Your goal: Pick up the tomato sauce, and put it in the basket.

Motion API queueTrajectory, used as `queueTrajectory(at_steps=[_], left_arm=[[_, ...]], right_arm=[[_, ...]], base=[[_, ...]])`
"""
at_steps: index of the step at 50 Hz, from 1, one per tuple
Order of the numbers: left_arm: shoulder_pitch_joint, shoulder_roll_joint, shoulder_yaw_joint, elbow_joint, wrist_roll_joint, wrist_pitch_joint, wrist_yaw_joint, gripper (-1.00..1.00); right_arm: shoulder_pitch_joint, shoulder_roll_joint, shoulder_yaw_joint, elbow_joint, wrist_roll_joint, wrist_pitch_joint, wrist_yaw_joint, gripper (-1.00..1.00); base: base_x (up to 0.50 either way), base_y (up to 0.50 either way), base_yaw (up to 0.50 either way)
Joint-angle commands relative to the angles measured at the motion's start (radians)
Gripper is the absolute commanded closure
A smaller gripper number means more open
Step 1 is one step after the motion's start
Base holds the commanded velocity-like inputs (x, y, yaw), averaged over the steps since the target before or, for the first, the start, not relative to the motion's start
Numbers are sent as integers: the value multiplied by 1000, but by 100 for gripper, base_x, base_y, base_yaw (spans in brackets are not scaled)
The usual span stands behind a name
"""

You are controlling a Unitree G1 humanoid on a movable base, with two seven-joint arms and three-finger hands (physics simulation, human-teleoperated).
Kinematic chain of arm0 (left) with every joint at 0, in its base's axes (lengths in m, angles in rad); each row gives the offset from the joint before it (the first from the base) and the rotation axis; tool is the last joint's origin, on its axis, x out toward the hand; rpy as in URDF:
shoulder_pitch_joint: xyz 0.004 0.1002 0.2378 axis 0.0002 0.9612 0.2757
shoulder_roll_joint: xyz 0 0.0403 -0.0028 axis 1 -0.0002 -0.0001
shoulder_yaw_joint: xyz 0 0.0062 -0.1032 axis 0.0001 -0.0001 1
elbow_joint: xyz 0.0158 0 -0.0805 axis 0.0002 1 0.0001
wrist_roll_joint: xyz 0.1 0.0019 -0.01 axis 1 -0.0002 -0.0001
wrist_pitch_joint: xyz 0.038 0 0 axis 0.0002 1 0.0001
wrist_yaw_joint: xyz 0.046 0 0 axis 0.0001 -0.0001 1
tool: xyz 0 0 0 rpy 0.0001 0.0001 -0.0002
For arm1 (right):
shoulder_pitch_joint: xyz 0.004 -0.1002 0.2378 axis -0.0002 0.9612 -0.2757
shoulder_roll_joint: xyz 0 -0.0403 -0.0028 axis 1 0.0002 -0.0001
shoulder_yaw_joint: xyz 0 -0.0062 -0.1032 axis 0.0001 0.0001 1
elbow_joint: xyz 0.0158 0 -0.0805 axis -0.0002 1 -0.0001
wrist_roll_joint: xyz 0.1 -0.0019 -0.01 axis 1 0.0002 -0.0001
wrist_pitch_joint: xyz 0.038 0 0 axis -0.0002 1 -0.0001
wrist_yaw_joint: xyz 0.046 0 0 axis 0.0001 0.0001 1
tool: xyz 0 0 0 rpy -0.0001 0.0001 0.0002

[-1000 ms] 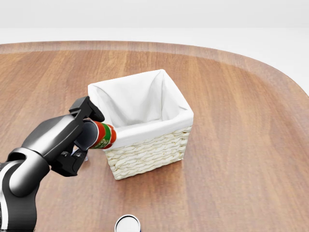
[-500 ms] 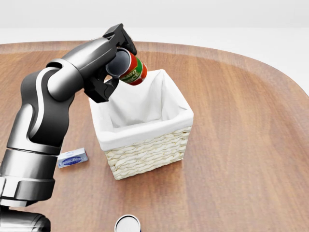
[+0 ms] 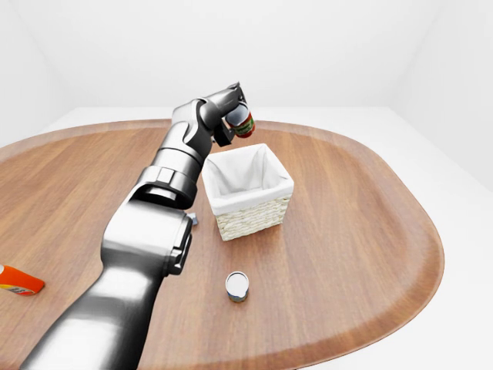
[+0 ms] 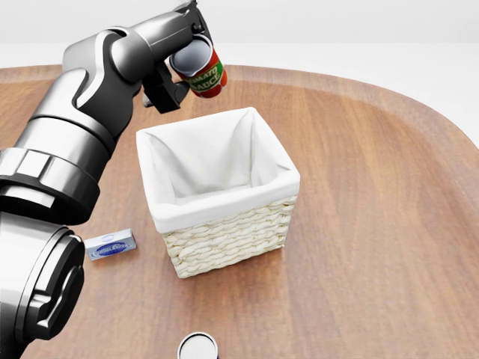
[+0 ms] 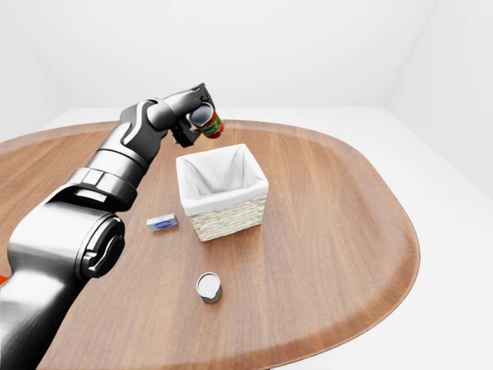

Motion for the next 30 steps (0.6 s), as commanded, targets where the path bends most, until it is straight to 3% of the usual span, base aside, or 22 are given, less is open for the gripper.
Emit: queueTrajectory(at_steps=[1, 12, 30], left_arm=[[-37, -25, 8, 106, 31, 0, -16, 100], [4, -24, 4, 106, 80, 0, -57, 100], [83, -55, -5, 110, 121, 0, -34, 100]], right_arm=[[25, 2, 0, 0, 0, 0, 0, -100], [17, 18, 0, 0, 0, 0, 0, -100], [11, 25, 0, 0, 0, 0, 0, -100]], base=[[0, 0, 0], [0, 0, 0], [0, 0, 0]])
